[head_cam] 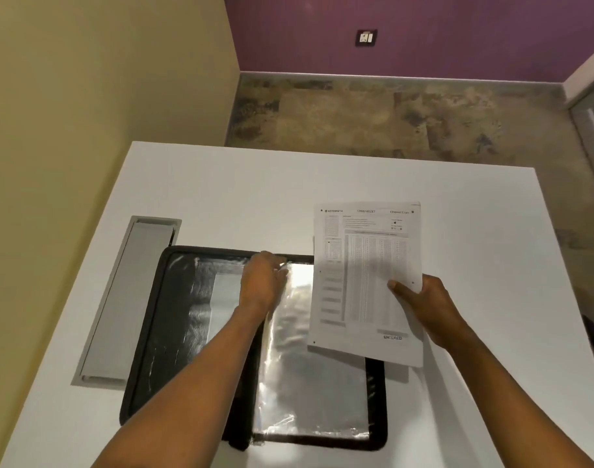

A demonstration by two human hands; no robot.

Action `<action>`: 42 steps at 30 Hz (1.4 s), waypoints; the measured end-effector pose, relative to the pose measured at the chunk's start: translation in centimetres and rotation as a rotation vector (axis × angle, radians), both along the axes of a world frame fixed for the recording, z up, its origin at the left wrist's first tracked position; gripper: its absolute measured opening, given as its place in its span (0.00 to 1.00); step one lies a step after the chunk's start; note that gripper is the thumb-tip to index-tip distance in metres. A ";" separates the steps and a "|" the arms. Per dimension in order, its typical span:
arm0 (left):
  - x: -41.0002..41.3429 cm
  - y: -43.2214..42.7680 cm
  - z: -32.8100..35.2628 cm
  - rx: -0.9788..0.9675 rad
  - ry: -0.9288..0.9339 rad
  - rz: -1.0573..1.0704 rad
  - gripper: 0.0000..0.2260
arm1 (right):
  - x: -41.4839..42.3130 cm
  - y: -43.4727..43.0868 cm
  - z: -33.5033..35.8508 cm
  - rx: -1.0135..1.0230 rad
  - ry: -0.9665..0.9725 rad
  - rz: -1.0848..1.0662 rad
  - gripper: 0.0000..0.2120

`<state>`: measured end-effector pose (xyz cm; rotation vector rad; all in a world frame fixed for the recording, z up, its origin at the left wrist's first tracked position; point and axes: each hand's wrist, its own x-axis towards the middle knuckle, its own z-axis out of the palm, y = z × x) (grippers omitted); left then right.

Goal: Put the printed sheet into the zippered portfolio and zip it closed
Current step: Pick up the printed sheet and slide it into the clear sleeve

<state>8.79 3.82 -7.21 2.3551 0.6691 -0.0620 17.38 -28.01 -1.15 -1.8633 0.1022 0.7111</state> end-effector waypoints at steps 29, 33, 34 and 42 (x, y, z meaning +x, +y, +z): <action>0.8 1.4 -2.4 0.193 0.040 -0.294 0.06 | 10.5 6.7 3.6 0.082 -0.229 -0.061 0.21; -0.2 1.7 -2.7 0.136 -0.075 -0.264 0.03 | 12.5 9.5 3.4 0.082 -0.242 0.073 0.20; -0.3 1.7 -2.8 0.122 -0.095 -0.267 0.02 | 12.7 10.1 3.2 0.080 -0.248 0.112 0.19; -0.4 1.7 -2.7 0.083 -0.148 -0.259 0.03 | 14.2 13.2 1.7 0.056 -0.237 0.333 0.13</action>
